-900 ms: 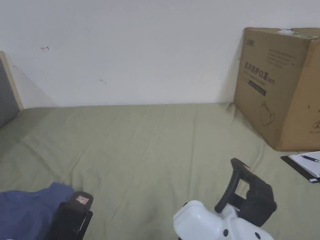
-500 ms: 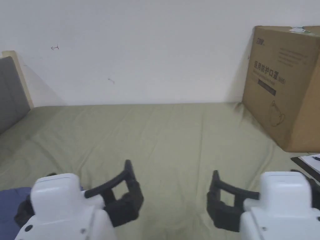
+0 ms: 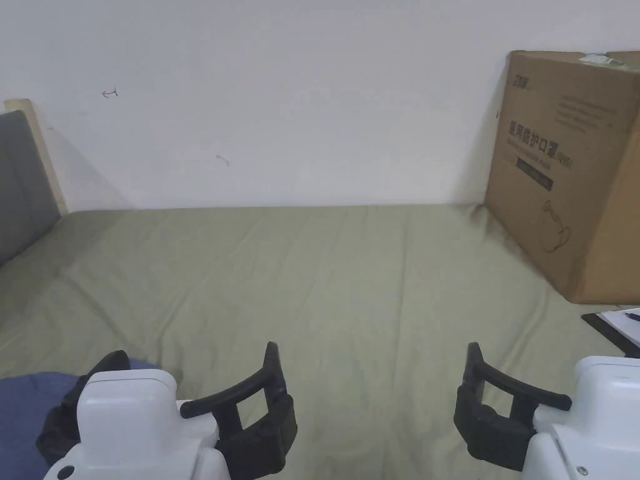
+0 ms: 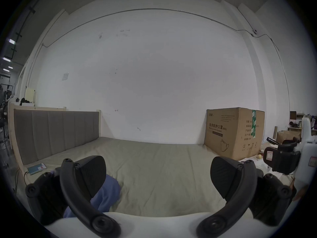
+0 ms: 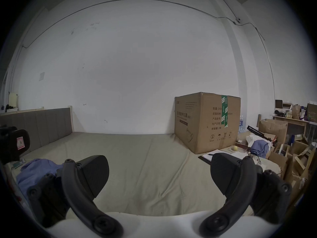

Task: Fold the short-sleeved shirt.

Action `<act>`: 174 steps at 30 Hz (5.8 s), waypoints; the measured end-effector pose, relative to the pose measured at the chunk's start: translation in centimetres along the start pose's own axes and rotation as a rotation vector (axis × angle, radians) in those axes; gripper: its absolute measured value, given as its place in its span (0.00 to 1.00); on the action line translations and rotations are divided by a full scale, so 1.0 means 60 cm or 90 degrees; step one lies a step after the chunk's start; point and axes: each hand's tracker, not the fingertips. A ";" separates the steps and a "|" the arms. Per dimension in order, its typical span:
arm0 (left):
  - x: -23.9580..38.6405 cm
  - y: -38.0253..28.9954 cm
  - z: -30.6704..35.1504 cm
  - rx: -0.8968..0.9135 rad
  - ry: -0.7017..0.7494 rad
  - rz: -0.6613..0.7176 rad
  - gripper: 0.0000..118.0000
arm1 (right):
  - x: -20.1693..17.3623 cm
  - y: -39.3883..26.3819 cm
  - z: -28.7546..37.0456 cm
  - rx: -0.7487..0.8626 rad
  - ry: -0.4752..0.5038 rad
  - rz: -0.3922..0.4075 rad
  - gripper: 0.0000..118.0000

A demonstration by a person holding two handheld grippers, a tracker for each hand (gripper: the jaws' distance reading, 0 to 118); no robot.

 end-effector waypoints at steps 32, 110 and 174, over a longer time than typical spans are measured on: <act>-0.135 0.050 0.039 -0.044 0.162 -0.013 0.00 | -0.126 0.033 -0.020 -0.021 0.208 0.026 0.00; -0.430 -0.013 -0.201 -0.430 0.142 0.197 0.01 | -0.147 -0.060 -0.091 -0.217 0.347 -0.075 0.00; -0.263 -0.204 -0.264 -0.609 0.035 0.145 0.00 | -0.096 -0.123 -0.131 -0.338 0.262 -0.020 0.00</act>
